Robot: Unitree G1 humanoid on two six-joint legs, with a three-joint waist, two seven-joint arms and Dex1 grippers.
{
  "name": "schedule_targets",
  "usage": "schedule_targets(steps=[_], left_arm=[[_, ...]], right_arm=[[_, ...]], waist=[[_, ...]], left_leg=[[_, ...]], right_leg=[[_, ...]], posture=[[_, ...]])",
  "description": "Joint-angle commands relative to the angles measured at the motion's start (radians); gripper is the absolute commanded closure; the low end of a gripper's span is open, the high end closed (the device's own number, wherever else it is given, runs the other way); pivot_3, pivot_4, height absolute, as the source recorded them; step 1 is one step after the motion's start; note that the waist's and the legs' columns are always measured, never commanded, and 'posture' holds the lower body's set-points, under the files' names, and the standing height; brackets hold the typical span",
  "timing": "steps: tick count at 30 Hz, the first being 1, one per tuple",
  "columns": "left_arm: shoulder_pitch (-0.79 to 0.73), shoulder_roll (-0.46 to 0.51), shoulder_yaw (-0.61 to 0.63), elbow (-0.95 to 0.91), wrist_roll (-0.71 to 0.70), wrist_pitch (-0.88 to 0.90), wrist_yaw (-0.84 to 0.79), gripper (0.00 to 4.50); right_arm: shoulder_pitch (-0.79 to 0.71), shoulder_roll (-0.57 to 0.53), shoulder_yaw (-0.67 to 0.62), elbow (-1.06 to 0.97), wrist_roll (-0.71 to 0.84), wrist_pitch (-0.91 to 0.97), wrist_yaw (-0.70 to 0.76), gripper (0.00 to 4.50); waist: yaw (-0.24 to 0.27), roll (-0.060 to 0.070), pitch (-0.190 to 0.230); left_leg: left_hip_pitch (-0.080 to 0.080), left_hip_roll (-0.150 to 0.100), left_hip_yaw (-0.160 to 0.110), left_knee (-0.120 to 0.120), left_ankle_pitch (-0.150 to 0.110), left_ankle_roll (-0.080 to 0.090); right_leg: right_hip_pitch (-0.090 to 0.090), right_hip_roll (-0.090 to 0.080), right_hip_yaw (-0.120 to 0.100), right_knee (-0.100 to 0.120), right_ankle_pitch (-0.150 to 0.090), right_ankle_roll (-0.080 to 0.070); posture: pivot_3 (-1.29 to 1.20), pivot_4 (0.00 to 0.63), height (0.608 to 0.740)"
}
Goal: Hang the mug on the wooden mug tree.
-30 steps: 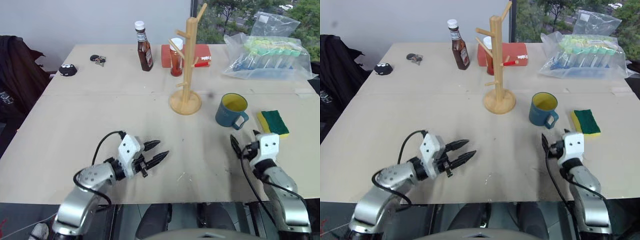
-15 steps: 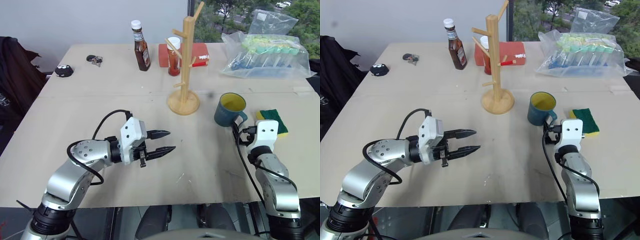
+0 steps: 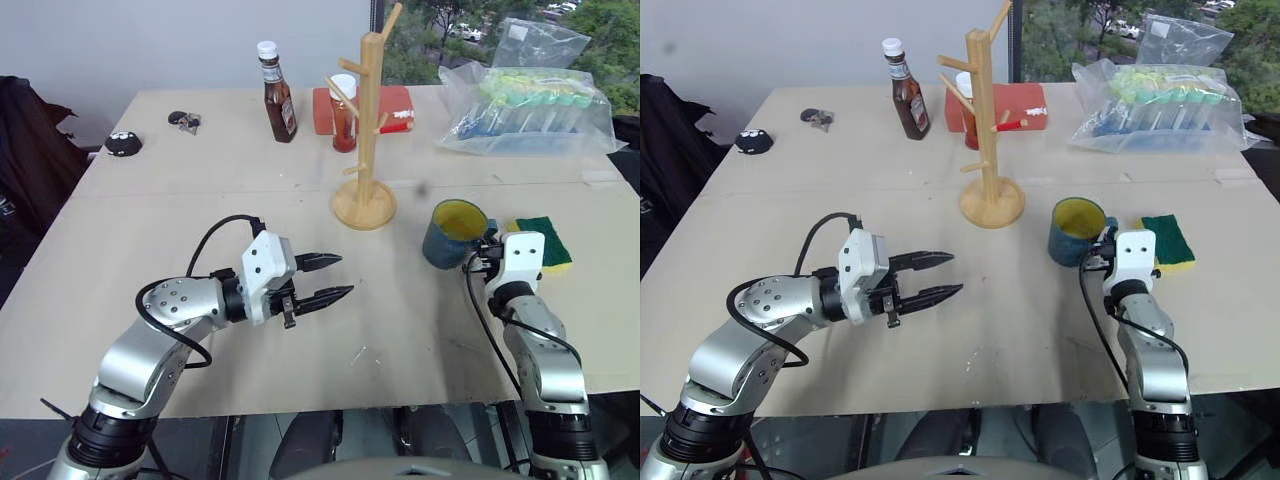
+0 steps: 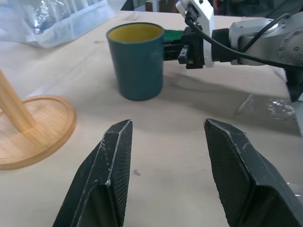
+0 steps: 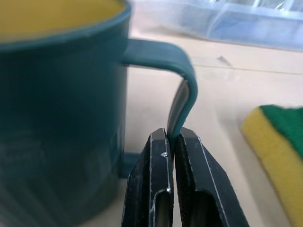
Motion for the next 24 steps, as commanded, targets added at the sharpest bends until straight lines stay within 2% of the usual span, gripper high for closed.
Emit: schedule_targets(steps=[1,4,8,11,14,18,24], left_arm=[[0.002,-0.041,0.025,-0.021,0.004,-0.030,0.051,2.07],[0.014,-0.126,0.039,-0.003,0.011,-0.051,0.141,2.07],[0.021,-0.274,0.070,0.022,0.009,-0.080,0.283,2.07],[0.022,-0.346,0.069,0.041,0.028,-0.136,0.317,2.07],[0.029,-0.419,0.060,0.047,0.040,-0.197,0.362,2.07],[0.038,-0.471,0.026,0.041,0.092,-0.276,0.387,2.07],[0.054,-0.489,-0.021,0.023,0.159,-0.353,0.398,2.07]], right_arm=[[-0.035,-0.038,-0.005,0.003,0.008,-0.051,0.048,4.46],[-0.076,-0.139,0.007,0.006,0.015,-0.060,0.165,4.46],[-0.193,-0.346,0.043,-0.005,0.061,-0.032,0.417,4.46],[-0.312,-0.463,0.062,0.027,0.106,-0.013,0.574,4.46],[-0.514,-0.565,0.114,0.133,0.107,-0.038,0.759,4.46],[-0.738,-0.588,0.190,0.351,0.072,-0.154,0.915,4.46],[-0.990,-0.545,0.259,0.684,0.000,-0.354,1.036,4.46]], waist=[[0.000,0.000,0.000],[0.001,0.000,0.000],[0.000,0.005,0.004],[0.000,0.003,0.004],[0.000,0.005,0.005],[0.001,0.003,0.006],[0.005,0.003,0.005]], left_leg=[[0.000,0.000,0.000,0.000,0.000,0.000],[0.000,0.000,0.001,0.000,0.000,0.000],[0.000,-0.002,0.003,0.002,0.000,0.001],[0.000,0.000,0.002,0.002,-0.002,0.004],[0.000,0.001,0.001,0.002,-0.002,0.005],[-0.001,0.000,0.001,0.002,-0.002,0.004],[-0.009,-0.001,-0.001,0.003,0.000,0.001]], right_leg=[[0.000,0.000,0.000,0.000,0.000,0.000],[0.000,0.000,0.001,0.000,0.000,0.000],[0.000,-0.002,0.002,-0.001,0.000,0.001],[0.001,0.000,0.001,-0.001,0.001,0.001],[0.001,0.000,-0.001,0.000,0.001,0.000],[0.001,-0.001,0.000,-0.004,0.001,0.000],[-0.003,-0.003,-0.002,-0.007,0.001,0.000]], posture=[[0.00,0.150,0.740],[0.00,0.150,0.740],[0.00,0.150,0.740],[0.00,0.150,0.740],[0.00,0.150,0.740],[0.00,0.150,0.740],[0.00,0.150,0.740]])
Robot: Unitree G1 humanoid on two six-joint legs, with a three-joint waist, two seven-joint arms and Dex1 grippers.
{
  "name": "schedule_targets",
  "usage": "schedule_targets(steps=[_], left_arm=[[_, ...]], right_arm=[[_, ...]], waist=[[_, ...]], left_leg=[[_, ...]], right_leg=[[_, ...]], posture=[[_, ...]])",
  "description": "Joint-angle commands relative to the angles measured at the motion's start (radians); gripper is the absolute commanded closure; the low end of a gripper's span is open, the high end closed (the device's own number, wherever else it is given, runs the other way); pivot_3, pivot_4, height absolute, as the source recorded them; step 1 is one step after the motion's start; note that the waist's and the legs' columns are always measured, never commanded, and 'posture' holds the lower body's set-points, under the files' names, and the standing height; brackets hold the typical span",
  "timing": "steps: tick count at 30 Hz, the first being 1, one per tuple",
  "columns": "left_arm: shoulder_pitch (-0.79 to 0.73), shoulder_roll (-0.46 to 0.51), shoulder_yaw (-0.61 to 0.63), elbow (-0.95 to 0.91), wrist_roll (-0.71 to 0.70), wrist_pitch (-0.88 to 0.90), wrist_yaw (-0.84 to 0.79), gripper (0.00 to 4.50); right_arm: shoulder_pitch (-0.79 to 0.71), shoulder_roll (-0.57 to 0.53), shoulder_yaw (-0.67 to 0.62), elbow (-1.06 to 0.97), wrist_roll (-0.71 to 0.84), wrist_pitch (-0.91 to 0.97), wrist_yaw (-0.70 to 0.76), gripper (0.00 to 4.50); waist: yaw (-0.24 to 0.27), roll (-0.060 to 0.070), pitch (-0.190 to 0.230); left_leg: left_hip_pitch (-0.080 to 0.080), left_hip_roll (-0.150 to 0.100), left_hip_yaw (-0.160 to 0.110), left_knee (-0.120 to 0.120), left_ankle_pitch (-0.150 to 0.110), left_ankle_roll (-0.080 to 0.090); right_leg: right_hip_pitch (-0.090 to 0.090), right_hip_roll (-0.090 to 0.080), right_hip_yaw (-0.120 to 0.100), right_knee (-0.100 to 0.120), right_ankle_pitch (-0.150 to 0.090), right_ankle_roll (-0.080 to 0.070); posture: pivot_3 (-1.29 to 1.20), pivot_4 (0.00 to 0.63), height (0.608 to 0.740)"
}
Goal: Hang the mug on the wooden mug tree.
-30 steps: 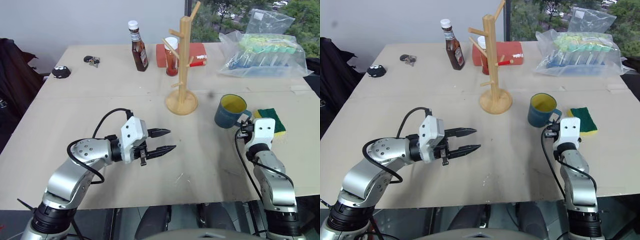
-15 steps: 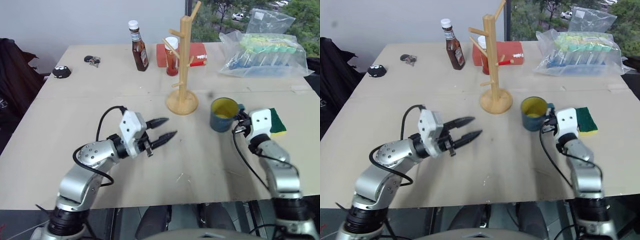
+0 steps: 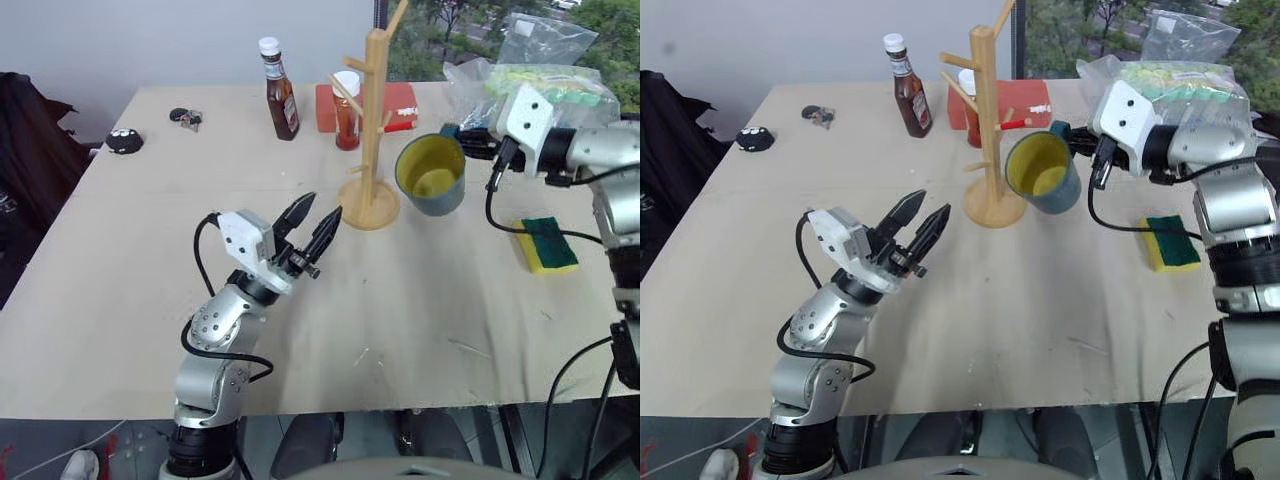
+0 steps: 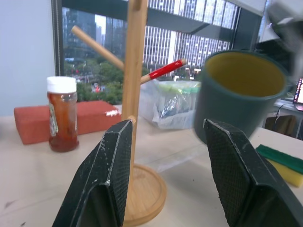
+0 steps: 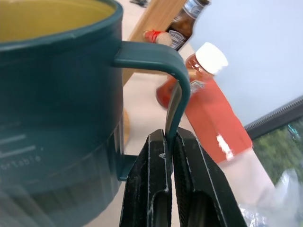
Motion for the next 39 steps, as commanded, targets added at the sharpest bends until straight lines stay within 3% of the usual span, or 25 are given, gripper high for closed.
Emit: schedule_targets(steps=[1,3,8,14,30,36,39], left_arm=[[0.012,-0.003,-0.023,-0.044,0.020,-0.054,0.001,2.07],[0.016,-0.004,-0.027,-0.052,0.014,-0.055,0.002,2.07],[0.026,-0.006,-0.039,-0.060,0.021,-0.057,0.019,0.05],[0.023,-0.011,-0.050,-0.059,0.029,-0.056,0.032,0.05],[0.007,-0.031,-0.068,-0.053,0.022,-0.054,0.060,0.05],[0.001,-0.038,-0.063,-0.055,0.015,-0.048,0.069,0.00],[0.008,-0.035,-0.065,-0.064,0.006,-0.033,0.072,0.00]], right_arm=[[-0.124,0.017,0.010,0.148,-0.034,-0.116,0.060,4.46],[-0.179,0.035,0.024,0.231,-0.053,-0.167,0.086,4.46],[-0.290,0.084,0.041,0.395,-0.094,-0.272,0.134,4.50],[-0.331,0.110,0.038,0.453,-0.105,-0.324,0.186,4.50],[-0.431,0.158,0.054,0.536,-0.209,-0.332,0.121,4.50],[-0.458,0.160,0.040,0.576,-0.229,-0.331,0.072,1.67],[-0.457,0.134,0.032,0.599,-0.241,-0.320,0.038,0.49]], waist=[[-0.002,0.000,0.000],[-0.002,0.000,0.000],[-0.004,0.000,0.000],[-0.003,0.000,0.000],[-0.004,0.000,0.000],[-0.005,0.000,0.000],[-0.005,0.000,0.000]], left_leg=[[-0.001,-0.001,0.000,0.000,0.000,0.000],[-0.004,-0.001,0.001,0.000,0.000,0.000],[-0.005,-0.001,0.000,-0.002,0.000,0.000],[-0.005,-0.001,0.000,-0.001,0.000,0.000],[-0.005,-0.001,0.001,-0.001,0.000,0.000],[-0.005,-0.001,0.001,-0.001,0.000,0.000],[-0.005,-0.001,0.001,-0.001,0.000,0.000]], right_leg=[[-0.002,-0.001,0.000,0.000,0.000,0.000],[-0.006,-0.005,0.001,0.000,0.000,0.001],[-0.007,-0.005,0.000,0.000,0.000,0.001],[-0.007,-0.005,0.000,0.001,0.001,0.001],[-0.007,-0.005,0.001,0.002,0.001,0.000],[-0.008,-0.005,0.001,0.002,0.001,0.000],[-0.008,-0.005,0.001,0.002,0.001,0.000]], posture=[[0.00,0.150,0.740],[0.00,0.150,0.740],[0.00,0.150,0.740],[0.00,0.150,0.740],[0.00,0.150,0.740],[0.00,0.150,0.740],[0.00,0.150,0.740]])
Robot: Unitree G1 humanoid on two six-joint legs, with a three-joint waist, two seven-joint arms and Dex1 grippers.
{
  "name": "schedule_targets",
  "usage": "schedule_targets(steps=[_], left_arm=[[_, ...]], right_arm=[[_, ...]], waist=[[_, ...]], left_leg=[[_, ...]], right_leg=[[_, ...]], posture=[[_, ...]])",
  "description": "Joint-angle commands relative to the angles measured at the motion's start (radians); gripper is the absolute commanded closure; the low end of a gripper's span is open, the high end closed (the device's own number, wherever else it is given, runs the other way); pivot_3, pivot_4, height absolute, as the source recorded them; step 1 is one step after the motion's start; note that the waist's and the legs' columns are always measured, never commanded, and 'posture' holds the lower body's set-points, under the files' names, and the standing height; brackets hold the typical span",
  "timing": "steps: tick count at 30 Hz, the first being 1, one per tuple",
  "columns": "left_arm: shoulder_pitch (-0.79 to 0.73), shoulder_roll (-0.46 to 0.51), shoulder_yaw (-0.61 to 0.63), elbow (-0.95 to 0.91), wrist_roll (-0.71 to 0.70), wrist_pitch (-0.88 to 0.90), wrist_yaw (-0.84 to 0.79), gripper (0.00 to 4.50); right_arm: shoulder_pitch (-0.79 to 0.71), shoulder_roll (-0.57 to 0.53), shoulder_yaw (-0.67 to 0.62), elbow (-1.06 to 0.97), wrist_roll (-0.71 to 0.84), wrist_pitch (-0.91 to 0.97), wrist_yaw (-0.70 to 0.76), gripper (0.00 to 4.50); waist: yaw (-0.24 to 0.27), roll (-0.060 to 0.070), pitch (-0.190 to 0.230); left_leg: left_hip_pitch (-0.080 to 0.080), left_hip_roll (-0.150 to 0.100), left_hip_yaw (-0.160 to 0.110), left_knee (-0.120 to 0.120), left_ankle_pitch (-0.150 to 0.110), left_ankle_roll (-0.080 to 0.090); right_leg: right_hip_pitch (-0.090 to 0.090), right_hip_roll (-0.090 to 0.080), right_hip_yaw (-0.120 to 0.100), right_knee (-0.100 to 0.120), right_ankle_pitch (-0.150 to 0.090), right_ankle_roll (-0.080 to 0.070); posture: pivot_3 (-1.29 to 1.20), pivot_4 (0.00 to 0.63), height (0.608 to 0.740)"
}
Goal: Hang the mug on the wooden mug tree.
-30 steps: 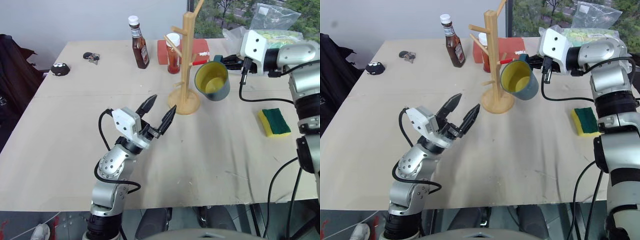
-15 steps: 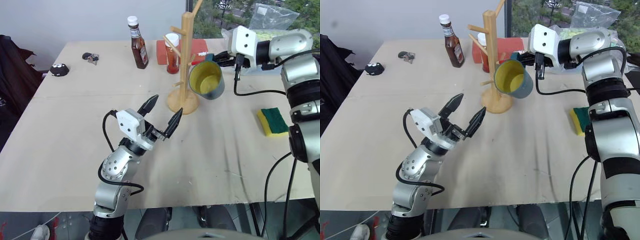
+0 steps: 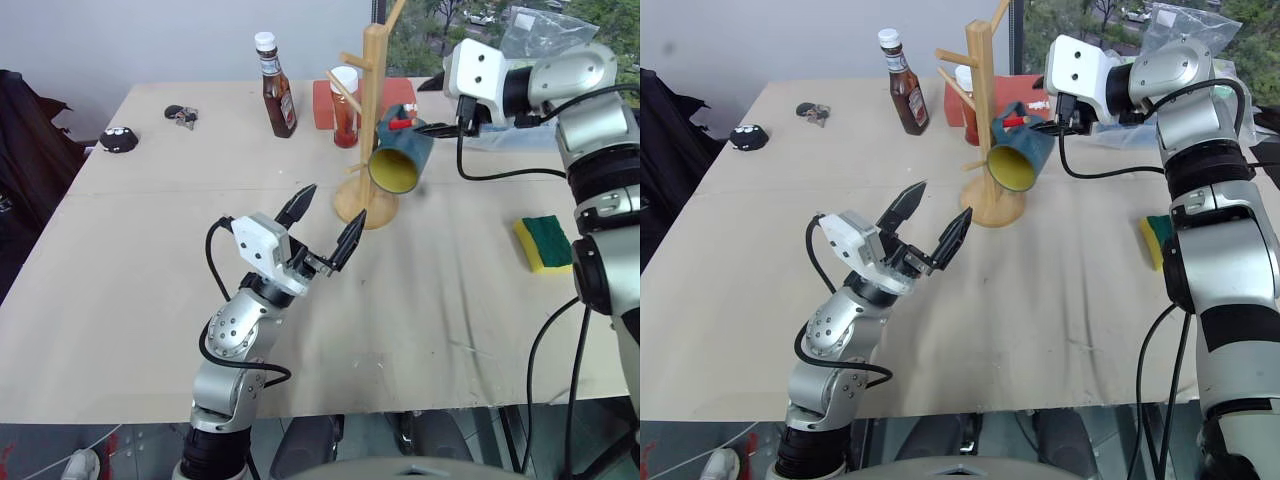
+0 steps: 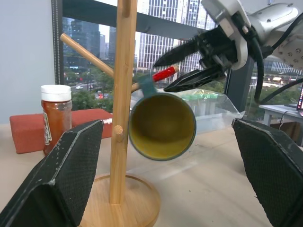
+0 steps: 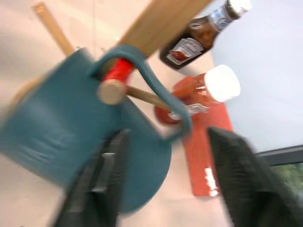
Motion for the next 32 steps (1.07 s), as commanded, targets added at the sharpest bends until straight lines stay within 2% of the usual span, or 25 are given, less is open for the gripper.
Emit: schedule_targets(steps=[1,5,9,14,18,20,23,26,32], left_arm=[[0.005,0.002,0.002,-0.053,-0.019,0.013,0.011,0.00],[0.034,0.034,0.013,-0.060,-0.021,0.075,0.019,0.00],[0.095,0.115,0.034,-0.058,-0.011,0.143,-0.001,0.00],[0.210,0.245,0.051,-0.047,0.032,0.179,-0.055,0.00],[0.266,0.259,0.078,-0.050,0.016,0.196,-0.047,0.00],[0.299,0.271,0.079,-0.047,0.023,0.189,-0.062,0.00],[0.337,0.287,0.070,-0.048,0.035,0.204,-0.072,0.00],[0.346,0.282,0.068,-0.054,0.030,0.207,-0.074,0.00],[0.350,0.281,0.078,-0.059,0.045,0.212,-0.064,0.00]], right_arm=[[-0.020,-0.050,-0.036,0.008,-0.003,0.021,-0.041,0.08],[0.076,-0.092,-0.081,-0.056,0.067,0.099,0.012,0.03],[0.337,-0.101,-0.197,-0.343,0.261,0.287,0.070,0.03],[0.841,-0.028,-0.339,-0.847,0.453,0.506,-0.108,0.03],[1.135,0.057,-0.375,-1.135,0.545,0.668,-0.270,0.03],[1.273,0.100,-0.378,-1.225,0.555,0.667,-0.325,0.03],[1.453,0.155,-0.352,-1.318,0.518,0.628,-0.404,0.03],[1.556,0.192,-0.331,-1.338,0.493,0.550,-0.428,0.03],[1.617,0.189,-0.337,-1.259,0.480,0.440,-0.423,0.03]], waist=[[0.002,0.000,0.000],[0.006,0.000,0.000],[0.004,-0.001,-0.001],[0.003,0.001,-0.002],[0.002,0.002,-0.002],[0.005,0.001,-0.002],[0.006,0.001,-0.003],[0.006,0.001,-0.003],[0.000,-0.001,-0.004]], left_leg=[[0.000,0.000,0.000,0.000,0.000,0.000],[0.000,-0.001,0.000,0.001,0.000,0.000],[0.000,0.000,-0.001,0.000,0.000,0.000],[-0.001,0.001,-0.003,-0.001,0.000,0.000],[-0.001,0.001,-0.001,0.001,0.000,0.000],[0.002,0.000,-0.001,0.001,-0.001,0.001],[0.006,0.000,-0.002,0.001,-0.003,0.005],[0.008,0.000,-0.001,0.003,-0.002,0.004],[0.017,0.001,0.001,0.003,-0.002,0.005]], right_leg=[[0.000,0.000,0.000,0.000,0.000,0.000],[0.000,0.000,0.000,0.000,0.000,0.000],[0.001,0.000,0.000,-0.001,0.000,0.000],[-0.001,-0.001,0.001,0.001,0.000,0.000],[-0.001,-0.001,0.003,0.004,0.000,0.000],[0.001,-0.001,0.003,0.006,0.000,0.000],[0.006,0.000,0.001,0.006,0.000,0.000],[0.008,0.002,-0.001,0.006,-0.001,0.000],[0.015,0.005,0.002,0.007,-0.001,0.001]], posture=[[0.00,0.150,0.740],[0.00,0.150,0.740],[0.00,0.150,0.740],[0.00,0.150,0.740],[0.00,0.150,0.740],[0.00,0.150,0.740],[0.00,0.150,0.740],[0.00,0.150,0.740],[0.00,0.150,0.740]])
